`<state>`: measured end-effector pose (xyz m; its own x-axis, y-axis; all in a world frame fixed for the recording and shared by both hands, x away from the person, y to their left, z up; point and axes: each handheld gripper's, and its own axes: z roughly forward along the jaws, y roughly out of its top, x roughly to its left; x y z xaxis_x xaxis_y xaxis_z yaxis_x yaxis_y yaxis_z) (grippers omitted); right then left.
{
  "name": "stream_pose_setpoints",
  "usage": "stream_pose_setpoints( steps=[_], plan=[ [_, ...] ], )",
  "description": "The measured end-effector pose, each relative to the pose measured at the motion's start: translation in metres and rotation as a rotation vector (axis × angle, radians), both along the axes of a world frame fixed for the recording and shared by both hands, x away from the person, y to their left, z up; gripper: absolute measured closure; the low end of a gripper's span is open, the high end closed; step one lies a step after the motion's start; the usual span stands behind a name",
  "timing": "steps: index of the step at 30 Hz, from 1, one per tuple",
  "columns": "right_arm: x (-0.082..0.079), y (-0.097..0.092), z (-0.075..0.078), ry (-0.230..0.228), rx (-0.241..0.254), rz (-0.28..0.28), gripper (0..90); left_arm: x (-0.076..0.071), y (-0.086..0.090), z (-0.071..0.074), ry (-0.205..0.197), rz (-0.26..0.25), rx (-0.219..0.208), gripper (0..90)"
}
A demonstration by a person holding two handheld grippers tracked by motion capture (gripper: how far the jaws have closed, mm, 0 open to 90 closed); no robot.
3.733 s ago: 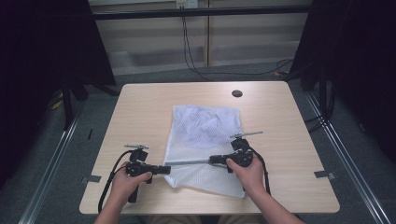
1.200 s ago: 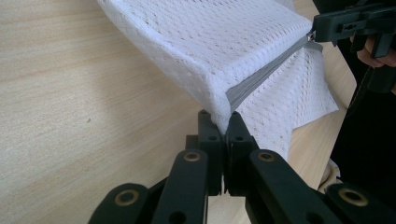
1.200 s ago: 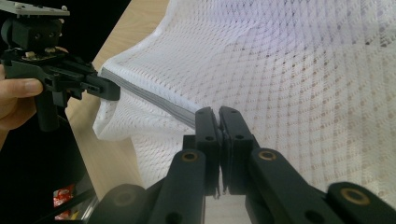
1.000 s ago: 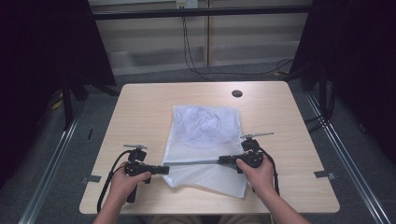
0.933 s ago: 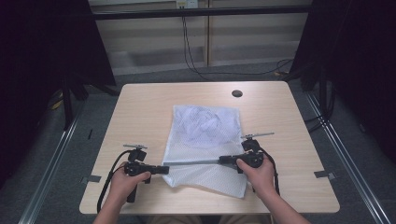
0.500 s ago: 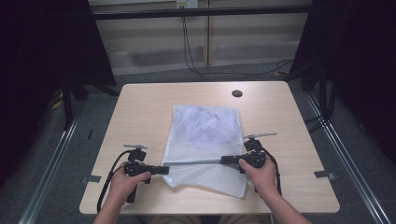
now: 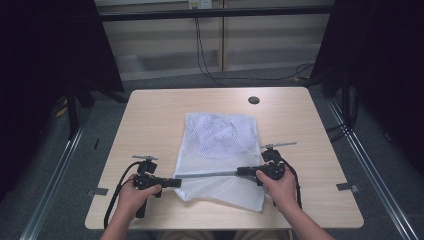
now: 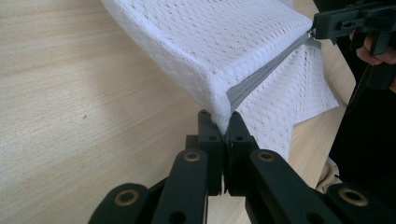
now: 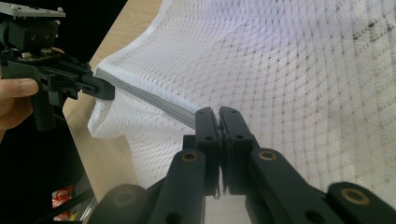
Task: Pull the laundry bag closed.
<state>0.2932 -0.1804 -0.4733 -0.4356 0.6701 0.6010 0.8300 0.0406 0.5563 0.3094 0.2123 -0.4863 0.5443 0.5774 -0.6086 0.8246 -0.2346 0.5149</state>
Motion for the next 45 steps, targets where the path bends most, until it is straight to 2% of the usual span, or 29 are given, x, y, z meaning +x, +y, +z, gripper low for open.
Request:
stream_pose_setpoints(
  steps=[10, 15, 18, 23, 28, 30, 31, 45],
  plan=[
    [0.0, -0.001, 0.001, -0.001, 0.002, 0.003, 86.9, 0.0, 0.0, 0.0, 0.003, -0.002, 0.003, 88.2],
    [-0.002, -0.005, 0.002, -0.004, -0.003, -0.004, 86.9, 0.0, 0.002, 0.001, 0.004, 0.002, -0.008, 88.2],
    [-0.003, -0.007, 0.002, -0.003, -0.002, -0.006, 86.9, 0.001, 0.0, 0.001, 0.0, -0.004, 0.002, 88.2],
    [-0.004, -0.01, 0.002, -0.003, 0.002, -0.01, 86.9, 0.001, -0.001, 0.0, 0.014, 0.0, -0.006, 88.3],
    [-0.006, -0.014, 0.002, -0.005, 0.001, -0.017, 86.8, 0.002, -0.002, -0.001, 0.007, -0.004, 0.002, 88.2],
    [-0.006, -0.015, 0.002, -0.004, 0.001, -0.018, 86.9, 0.002, -0.003, -0.001, 0.02, -0.002, -0.002, 88.2],
    [-0.006, -0.015, 0.002, -0.004, 0.0, -0.019, 86.9, 0.002, -0.002, -0.001, 0.007, -0.006, 0.009, 88.2],
    [-0.008, -0.02, 0.002, -0.011, 0.008, -0.023, 86.9, 0.003, -0.001, 0.0, 0.014, -0.008, -0.003, 88.2]
  ],
)
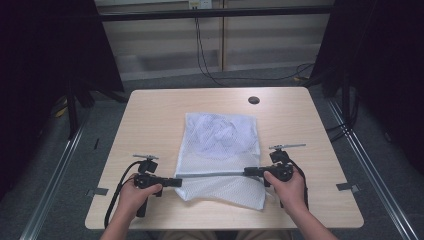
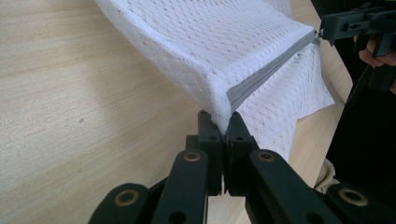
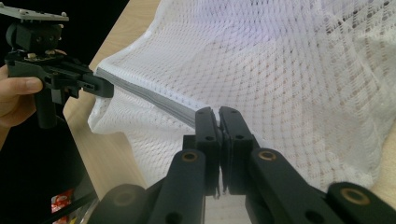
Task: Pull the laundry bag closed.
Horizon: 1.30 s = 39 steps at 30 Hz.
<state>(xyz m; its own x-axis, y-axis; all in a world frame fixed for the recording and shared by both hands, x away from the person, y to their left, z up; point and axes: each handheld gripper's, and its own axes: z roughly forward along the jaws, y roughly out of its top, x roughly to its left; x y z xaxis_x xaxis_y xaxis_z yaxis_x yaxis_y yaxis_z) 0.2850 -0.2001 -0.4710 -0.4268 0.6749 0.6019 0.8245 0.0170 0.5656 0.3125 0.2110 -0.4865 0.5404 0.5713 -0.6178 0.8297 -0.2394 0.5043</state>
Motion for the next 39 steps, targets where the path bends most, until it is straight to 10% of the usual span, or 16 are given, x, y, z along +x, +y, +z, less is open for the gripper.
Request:
stream_pose_setpoints(
  steps=[39],
  plan=[
    [-0.007, -0.017, -0.002, -0.003, 0.003, -0.035, 86.8, 0.0, -0.001, 0.001, 0.005, -0.003, 0.002, 88.2]
  ],
)
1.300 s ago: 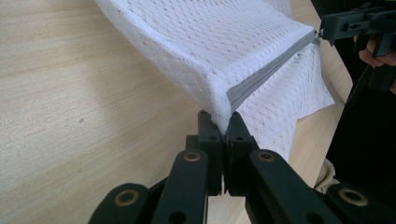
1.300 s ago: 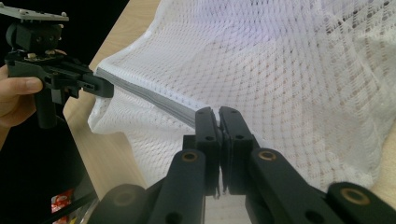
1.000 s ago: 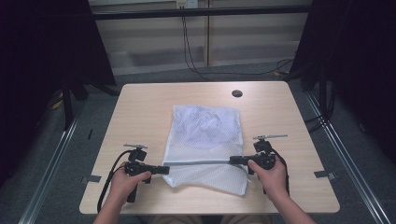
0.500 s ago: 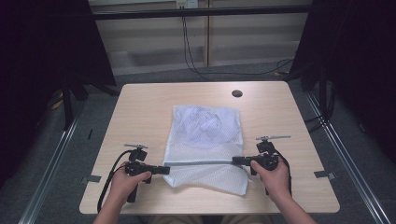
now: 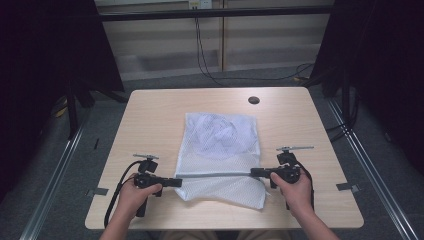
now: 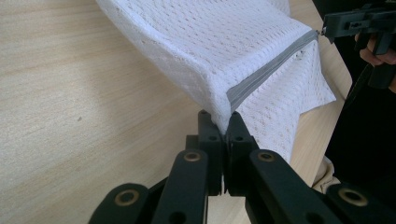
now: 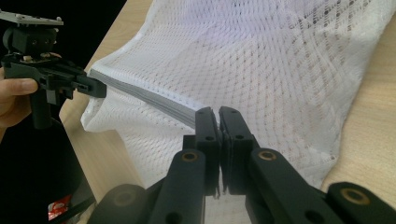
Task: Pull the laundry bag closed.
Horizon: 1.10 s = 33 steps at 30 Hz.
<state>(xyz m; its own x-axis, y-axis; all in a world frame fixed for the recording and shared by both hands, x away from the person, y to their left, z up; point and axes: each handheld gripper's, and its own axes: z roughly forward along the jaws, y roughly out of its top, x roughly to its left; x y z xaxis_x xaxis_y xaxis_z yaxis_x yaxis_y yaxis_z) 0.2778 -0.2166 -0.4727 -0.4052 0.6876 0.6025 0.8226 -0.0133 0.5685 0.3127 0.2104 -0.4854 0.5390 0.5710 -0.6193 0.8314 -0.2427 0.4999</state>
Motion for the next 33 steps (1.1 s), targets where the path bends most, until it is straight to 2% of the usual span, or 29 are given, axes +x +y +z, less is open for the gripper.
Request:
stream_pose_setpoints(
  steps=[16, 19, 21, 25, 33],
  plan=[
    [-0.003, -0.005, 0.0, 0.0, -0.004, -0.008, 86.9, 0.0, 0.0, 0.001, 0.009, 0.003, 0.001, 88.3],
    [-0.003, -0.005, 0.001, 0.001, -0.004, -0.007, 86.9, 0.001, -0.001, 0.0, 0.0, 0.003, 0.005, 88.3],
    [-0.003, -0.006, 0.002, 0.003, -0.004, -0.005, 86.8, 0.0, -0.001, 0.0, 0.013, 0.003, -0.001, 88.3],
    [-0.003, -0.009, 0.002, 0.001, -0.017, -0.006, 86.9, 0.001, -0.002, 0.0, 0.01, 0.004, 0.001, 88.2],
    [-0.003, -0.01, 0.001, 0.006, -0.008, -0.008, 86.8, 0.001, -0.002, 0.001, 0.004, -0.001, 0.001, 88.3]
  ],
)
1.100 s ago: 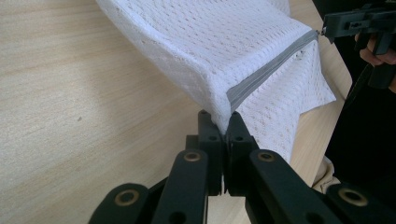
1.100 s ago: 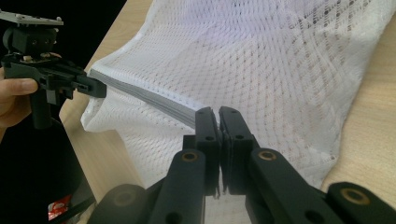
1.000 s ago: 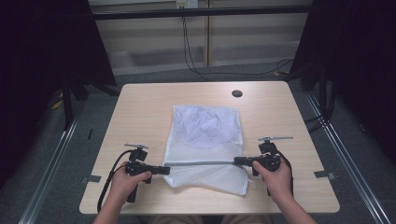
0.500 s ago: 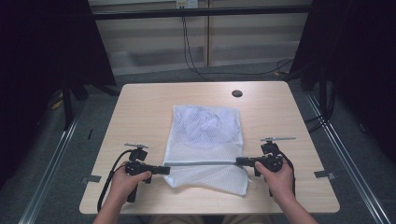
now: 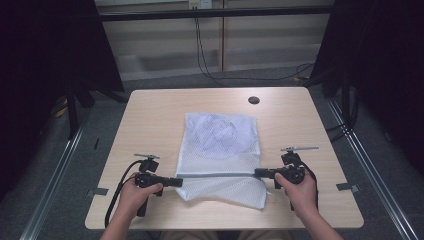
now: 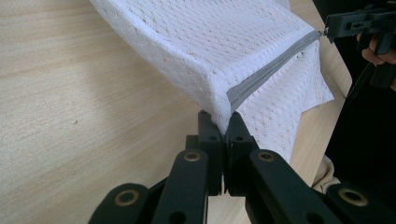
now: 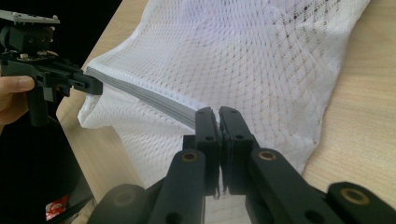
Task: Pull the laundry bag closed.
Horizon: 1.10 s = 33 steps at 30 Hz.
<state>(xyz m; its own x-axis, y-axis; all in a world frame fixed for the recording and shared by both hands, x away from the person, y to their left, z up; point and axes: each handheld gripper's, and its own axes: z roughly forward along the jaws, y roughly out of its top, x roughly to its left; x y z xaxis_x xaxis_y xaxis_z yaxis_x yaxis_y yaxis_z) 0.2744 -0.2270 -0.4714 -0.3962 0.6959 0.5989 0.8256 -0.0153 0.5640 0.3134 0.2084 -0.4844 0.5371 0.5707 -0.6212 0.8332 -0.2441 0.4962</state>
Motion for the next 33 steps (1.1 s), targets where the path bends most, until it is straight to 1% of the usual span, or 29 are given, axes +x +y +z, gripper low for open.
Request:
stream_pose_setpoints(
  steps=[2, 4, 11, 13, 15, 16, 19, 21, 26, 29, 30, 31, 33],
  plan=[
    [0.0, -0.0002, 0.0, -0.001, 0.002, 0.0, 86.8, 0.0001, 0.0001, 0.0, 0.0, -0.001, -0.001, 88.3],
    [-0.0001, -0.0003, 0.0001, -0.002, 0.003, 0.0, 86.8, -0.0004, -0.0006, 0.0, 0.011, 0.002, -0.007, 88.3],
    [-0.0002, -0.0003, -0.0004, -0.003, -0.001, 0.002, 86.8, 0.0001, 0.0003, -0.0001, 0.0, -0.002, 0.002, 88.3],
    [-0.0002, -0.001, -0.0003, 0.002, -0.007, -0.002, 86.9, -0.0005, 0.0003, -0.0001, 0.011, 0.01, -0.005, 88.3],
    [-0.0004, -0.0025, -0.0009, 0.001, -0.005, -0.003, 86.9, -0.0003, 0.0006, -0.0001, 0.005, 0.008, -0.002, 88.3],
    [-0.0005, -0.0029, -0.0008, 0.001, -0.008, -0.004, 86.9, -0.0004, 0.0004, -0.0001, 0.012, 0.009, -0.007, 88.3],
    [-0.0006, -0.003, -0.0008, 0.002, -0.011, -0.003, 86.8, 0.0, 0.0006, -0.0004, 0.008, 0.004, 0.0, 88.3],
    [-0.0009, -0.003, -0.0003, 0.003, -0.013, -0.001, 86.8, -0.0005, 0.0001, 0.0, 0.014, 0.009, -0.008, 88.3],
    [-0.0017, -0.0038, 0.0003, -0.001, -0.01, 0.0, 86.9, -0.0001, 0.0002, -0.0002, 0.007, 0.006, -0.006, 88.3],
    [-0.0019, -0.0042, 0.0, 0.001, -0.015, 0.004, 86.9, -0.0002, 0.0003, 0.0002, 0.01, 0.008, -0.005, 88.3],
    [-0.002, -0.0044, 0.0, 0.002, -0.022, 0.001, 86.9, 0.0006, 0.0017, 0.0002, 0.008, -0.003, -0.004, 88.2],
    [-0.0019, -0.0052, -0.0006, 0.0, -0.014, 0.0, 86.9, 0.0004, 0.0017, 0.0005, 0.012, 0.0, -0.014, 88.3],
    [-0.0026, -0.0055, -0.0007, 0.0, -0.013, -0.004, 86.8, 0.0007, 0.0021, 0.0004, 0.007, -0.003, -0.007, 88.3]
  ],
)
